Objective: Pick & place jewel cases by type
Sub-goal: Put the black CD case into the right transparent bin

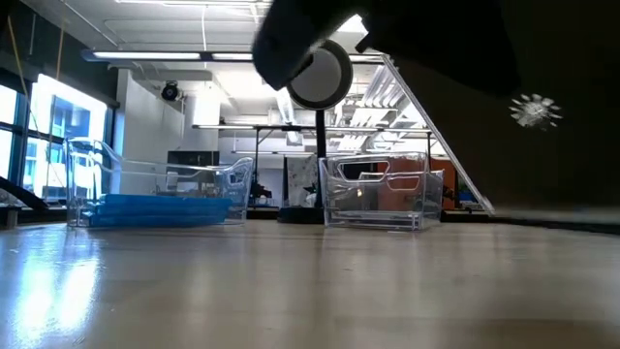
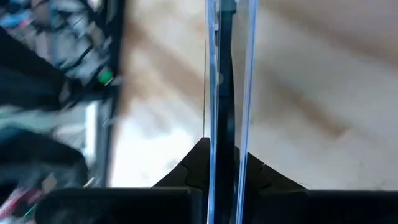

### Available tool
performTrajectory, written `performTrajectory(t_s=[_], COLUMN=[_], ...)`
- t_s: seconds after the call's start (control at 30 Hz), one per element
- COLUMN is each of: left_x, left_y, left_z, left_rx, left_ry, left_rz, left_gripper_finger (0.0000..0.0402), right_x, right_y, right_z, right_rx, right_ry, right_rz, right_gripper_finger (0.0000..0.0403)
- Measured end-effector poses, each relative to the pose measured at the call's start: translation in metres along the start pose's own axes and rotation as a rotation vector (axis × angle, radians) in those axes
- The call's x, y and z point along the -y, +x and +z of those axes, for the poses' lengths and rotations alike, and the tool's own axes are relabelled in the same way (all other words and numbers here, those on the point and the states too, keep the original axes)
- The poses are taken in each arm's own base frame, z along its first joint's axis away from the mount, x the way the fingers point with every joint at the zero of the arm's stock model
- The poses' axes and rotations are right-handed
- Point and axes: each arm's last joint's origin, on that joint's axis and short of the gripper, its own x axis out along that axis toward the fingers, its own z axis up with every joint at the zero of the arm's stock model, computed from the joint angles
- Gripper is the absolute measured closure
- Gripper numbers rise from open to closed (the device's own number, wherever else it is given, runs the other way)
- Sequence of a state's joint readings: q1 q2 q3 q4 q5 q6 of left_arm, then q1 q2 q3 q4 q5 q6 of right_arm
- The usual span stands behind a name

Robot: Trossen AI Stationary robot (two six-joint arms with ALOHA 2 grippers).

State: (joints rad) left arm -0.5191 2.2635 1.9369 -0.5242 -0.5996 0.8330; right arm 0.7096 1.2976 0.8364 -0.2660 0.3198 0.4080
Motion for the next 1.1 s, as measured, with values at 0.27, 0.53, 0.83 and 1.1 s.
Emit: performTrajectory(t_s=[0.27,0.53,0.83,1.1], left_x=[-0.008,-0.037,-0.072,-0.111], left_y=[-0.001,0.023,0.052,0.079], left_z=[-0.009,-0.046,-0.102,-0.168], left_rx=[-0.272,-0.447,-0.61,-0.7], left_ry=[-0.003,-0.059,-0.166,-0.323], left_rz=[0.245,0.327,0.387,0.445], left_gripper_finger=[0.0372,0.0372,0.0372,0.0372], right_x=[-0.005,-0.021,-0.043,-0.047], right_y=[-0.037,-0.054,-0.066,-0.07], right_z=[0.009,0.006,-0.003,-0.007], right_rx=[0.112,0.171,0.233,0.253], right_ry=[0.048,0.053,0.016,-0.002], right_rz=[0.077,0.137,0.149,0.093], right_gripper_finger=[0.0194,0.0194,0.0194,0.0194])
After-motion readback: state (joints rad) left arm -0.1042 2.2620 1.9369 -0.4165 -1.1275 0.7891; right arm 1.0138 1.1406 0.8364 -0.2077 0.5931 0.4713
